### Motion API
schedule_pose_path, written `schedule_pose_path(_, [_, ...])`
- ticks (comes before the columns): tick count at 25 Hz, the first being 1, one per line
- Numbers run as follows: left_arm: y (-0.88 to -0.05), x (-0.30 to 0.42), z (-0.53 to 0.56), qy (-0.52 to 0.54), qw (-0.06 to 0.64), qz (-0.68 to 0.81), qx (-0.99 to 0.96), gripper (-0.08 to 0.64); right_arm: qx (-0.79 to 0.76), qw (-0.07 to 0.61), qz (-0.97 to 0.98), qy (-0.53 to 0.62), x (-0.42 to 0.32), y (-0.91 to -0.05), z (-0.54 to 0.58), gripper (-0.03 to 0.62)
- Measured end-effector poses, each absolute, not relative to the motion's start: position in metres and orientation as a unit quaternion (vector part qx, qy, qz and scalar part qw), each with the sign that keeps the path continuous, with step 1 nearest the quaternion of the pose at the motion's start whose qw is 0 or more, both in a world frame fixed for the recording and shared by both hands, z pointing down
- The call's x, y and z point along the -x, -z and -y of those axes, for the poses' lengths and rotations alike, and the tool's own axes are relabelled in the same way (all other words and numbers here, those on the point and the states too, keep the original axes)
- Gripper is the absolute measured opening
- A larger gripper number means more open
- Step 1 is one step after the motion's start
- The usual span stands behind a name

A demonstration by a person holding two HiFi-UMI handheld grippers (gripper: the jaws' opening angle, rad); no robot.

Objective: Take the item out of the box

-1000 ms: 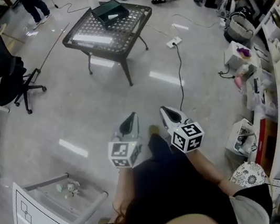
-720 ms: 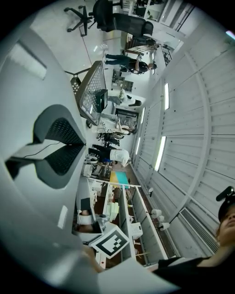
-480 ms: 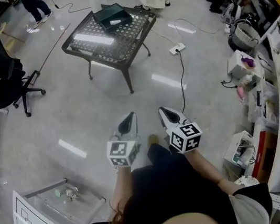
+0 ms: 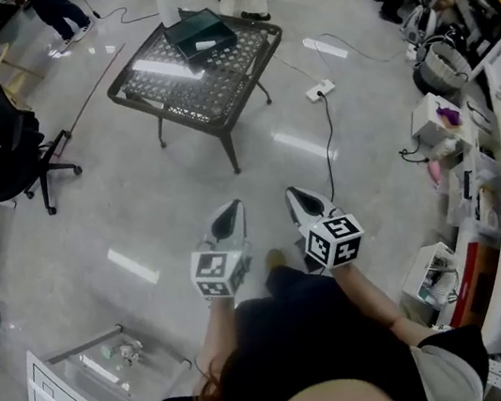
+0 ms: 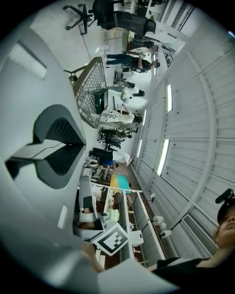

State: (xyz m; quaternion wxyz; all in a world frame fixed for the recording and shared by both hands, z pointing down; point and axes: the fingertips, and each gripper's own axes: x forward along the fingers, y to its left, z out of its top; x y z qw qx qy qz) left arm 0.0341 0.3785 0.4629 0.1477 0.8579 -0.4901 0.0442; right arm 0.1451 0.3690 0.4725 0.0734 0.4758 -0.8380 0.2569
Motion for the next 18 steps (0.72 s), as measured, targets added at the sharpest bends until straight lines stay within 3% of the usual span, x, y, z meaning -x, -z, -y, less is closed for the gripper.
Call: schedule_pose_path(18, [-0.470, -0.038, -0.314, -0.039, 0.142, 0.513, -0.845, 0.008, -0.449, 0.073, 0.852, -0.258, -0.144, -0.485, -0.301, 0.000])
